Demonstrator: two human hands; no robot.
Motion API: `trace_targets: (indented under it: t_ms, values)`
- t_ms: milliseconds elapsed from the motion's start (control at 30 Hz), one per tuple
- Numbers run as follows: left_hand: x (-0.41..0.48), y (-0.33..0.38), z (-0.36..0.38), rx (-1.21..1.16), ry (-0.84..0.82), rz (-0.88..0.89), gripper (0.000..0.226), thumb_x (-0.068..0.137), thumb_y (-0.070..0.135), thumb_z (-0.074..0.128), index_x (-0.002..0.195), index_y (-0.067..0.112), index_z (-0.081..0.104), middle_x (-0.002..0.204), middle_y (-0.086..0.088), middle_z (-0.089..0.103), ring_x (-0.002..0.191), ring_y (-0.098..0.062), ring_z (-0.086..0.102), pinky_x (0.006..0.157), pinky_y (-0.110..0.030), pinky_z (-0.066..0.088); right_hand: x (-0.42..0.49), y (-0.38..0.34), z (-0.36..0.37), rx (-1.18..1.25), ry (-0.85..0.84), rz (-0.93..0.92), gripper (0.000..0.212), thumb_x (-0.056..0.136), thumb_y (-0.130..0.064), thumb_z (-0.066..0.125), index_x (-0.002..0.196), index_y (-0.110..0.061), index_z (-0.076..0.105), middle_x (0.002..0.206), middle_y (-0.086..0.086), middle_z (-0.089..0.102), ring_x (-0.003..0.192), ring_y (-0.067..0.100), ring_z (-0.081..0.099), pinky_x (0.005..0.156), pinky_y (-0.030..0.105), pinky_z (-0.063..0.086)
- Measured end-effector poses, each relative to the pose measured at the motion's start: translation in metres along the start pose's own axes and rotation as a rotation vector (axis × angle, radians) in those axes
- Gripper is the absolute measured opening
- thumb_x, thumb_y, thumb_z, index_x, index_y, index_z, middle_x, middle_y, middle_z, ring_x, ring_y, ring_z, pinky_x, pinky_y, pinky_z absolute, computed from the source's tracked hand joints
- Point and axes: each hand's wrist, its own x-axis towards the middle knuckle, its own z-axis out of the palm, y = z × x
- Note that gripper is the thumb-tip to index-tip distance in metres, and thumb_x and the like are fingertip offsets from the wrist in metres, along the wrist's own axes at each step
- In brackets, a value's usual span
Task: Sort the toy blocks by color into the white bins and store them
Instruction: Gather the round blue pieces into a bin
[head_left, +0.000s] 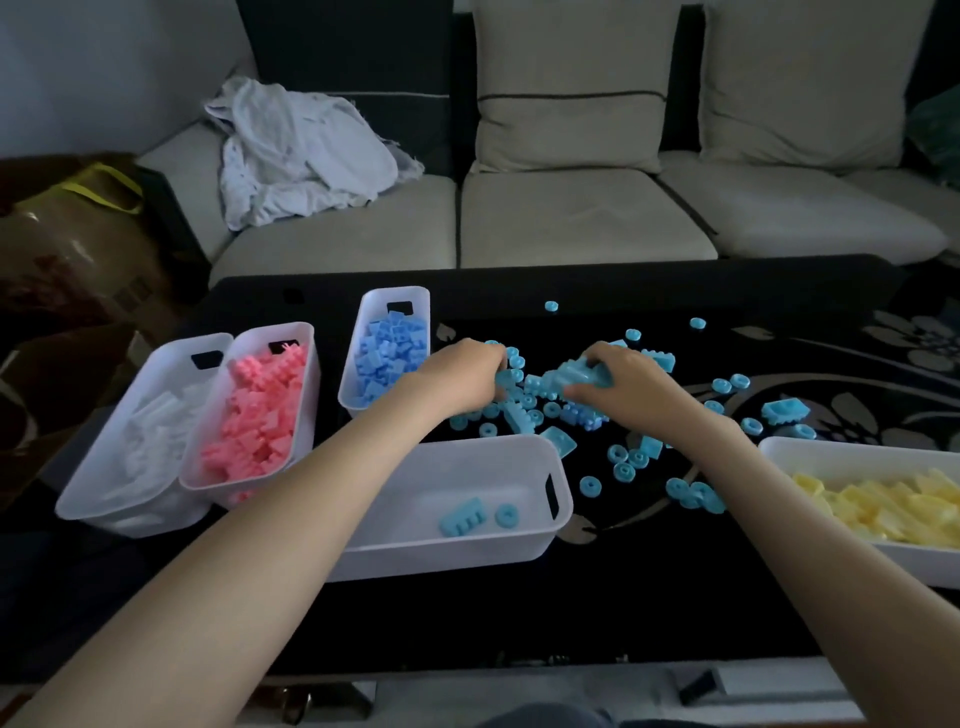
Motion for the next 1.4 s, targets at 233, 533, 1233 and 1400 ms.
trace_targets:
  t_ms: [233,533,1233,1400]
  values:
    - [-0.064,-0.014,-0.028,-0.069,0.018,0.010,0.025,0.085,0.041,0.065,0.096,0.025,0.049,0.091,0.008,0.050,0.084,-0.011,0.051,0.061,-0.021,0.035,-0.037,-0.040,-0.023,0.193,-0.090,-0.116,0.028,0.086,-0.043,0.062,0.105,-0.024,0.054,0.086,-0.006,0.060,0.062,0.002,0.056,0.051,0.012,0.040]
    - [-0.102,-0.028,-0.020,0.087,-0.208,-0.002,0.033,0.076,0.048,0.070,0.085,0.024,0.051,0.086,0.004,0.054,0.075,-0.017,0.058,0.056,-0.027,0.043,-0.049,-0.064,-0.008,0.199,-0.475,-0.252,0.031,0.081,-0.045,0.066,0.110,-0.037,0.057,0.107,-0.017,0.057,0.101,-0.001,0.054,0.085,0.016,0.042]
    - [0.009,0.009,0.022,0.230,-0.193,-0.120,0.057,0.090,0.016,0.047,0.143,0.013,0.026,0.136,-0.014,0.040,0.118,-0.031,0.045,0.075,-0.034,0.039,0.024,-0.004,0.064,-0.407,-0.050,-0.186,0.043,0.096,-0.038,0.033,0.135,-0.023,0.040,0.132,0.001,0.044,0.121,0.023,0.036,0.100,0.039,0.029]
    - [0.009,0.008,0.019,0.210,-0.227,-0.144,0.055,0.093,0.008,0.048,0.144,0.008,0.025,0.134,-0.015,0.039,0.109,-0.027,0.051,0.072,-0.031,0.039,0.023,-0.002,0.070,-0.399,0.043,-0.197,0.038,0.097,-0.044,0.033,0.118,-0.016,0.048,0.116,0.003,0.048,0.111,0.023,0.043,0.092,0.037,0.034]
